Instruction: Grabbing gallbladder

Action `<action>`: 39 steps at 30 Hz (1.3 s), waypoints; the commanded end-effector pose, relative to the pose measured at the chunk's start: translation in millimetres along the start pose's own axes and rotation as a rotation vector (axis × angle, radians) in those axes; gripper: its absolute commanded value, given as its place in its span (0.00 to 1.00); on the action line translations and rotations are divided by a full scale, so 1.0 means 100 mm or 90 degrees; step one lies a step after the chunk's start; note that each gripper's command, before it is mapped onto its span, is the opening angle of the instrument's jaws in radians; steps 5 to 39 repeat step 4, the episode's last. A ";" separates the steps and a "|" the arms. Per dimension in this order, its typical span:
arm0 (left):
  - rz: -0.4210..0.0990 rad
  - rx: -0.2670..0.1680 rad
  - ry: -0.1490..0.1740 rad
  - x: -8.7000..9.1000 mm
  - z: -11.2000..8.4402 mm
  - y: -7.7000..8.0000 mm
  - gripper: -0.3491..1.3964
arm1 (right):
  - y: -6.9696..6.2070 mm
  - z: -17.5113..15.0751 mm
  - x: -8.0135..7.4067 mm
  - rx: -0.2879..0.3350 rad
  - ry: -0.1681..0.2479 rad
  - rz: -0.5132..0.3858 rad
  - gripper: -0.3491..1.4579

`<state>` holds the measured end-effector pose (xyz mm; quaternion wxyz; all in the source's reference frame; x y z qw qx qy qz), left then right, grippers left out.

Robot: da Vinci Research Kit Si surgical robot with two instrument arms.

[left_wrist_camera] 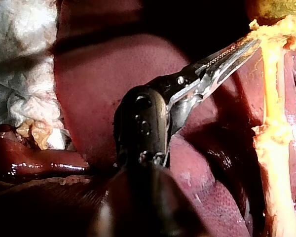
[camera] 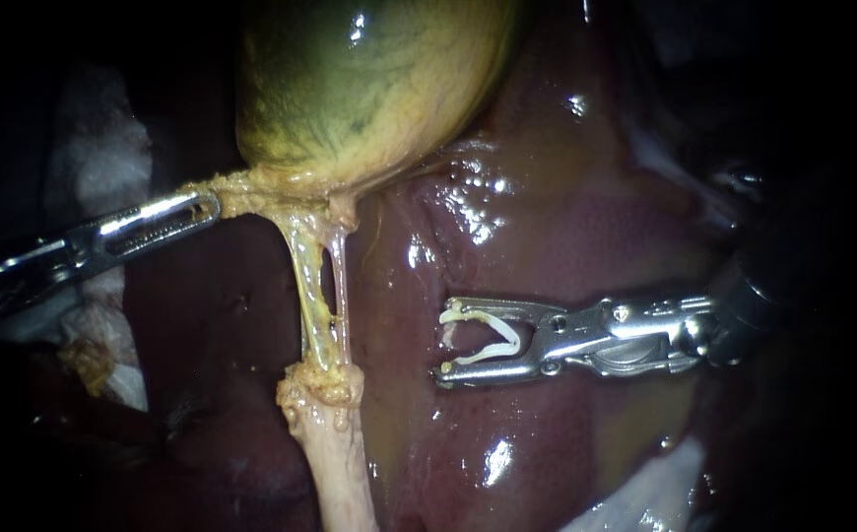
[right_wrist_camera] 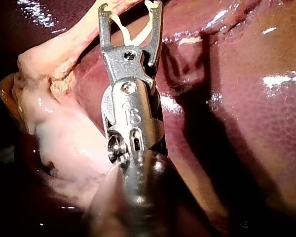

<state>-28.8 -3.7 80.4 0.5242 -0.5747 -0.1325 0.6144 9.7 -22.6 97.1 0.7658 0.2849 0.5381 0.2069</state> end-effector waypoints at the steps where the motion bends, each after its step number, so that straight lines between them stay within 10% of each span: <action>1: 0.000 0.000 0.000 0.000 0.000 0.000 0.00 | 0.000 0.000 0.000 0.000 0.000 0.000 0.52; 39: 0.000 0.000 0.000 0.000 0.000 0.000 0.00 | 0.000 0.000 0.000 0.000 0.000 0.000 0.52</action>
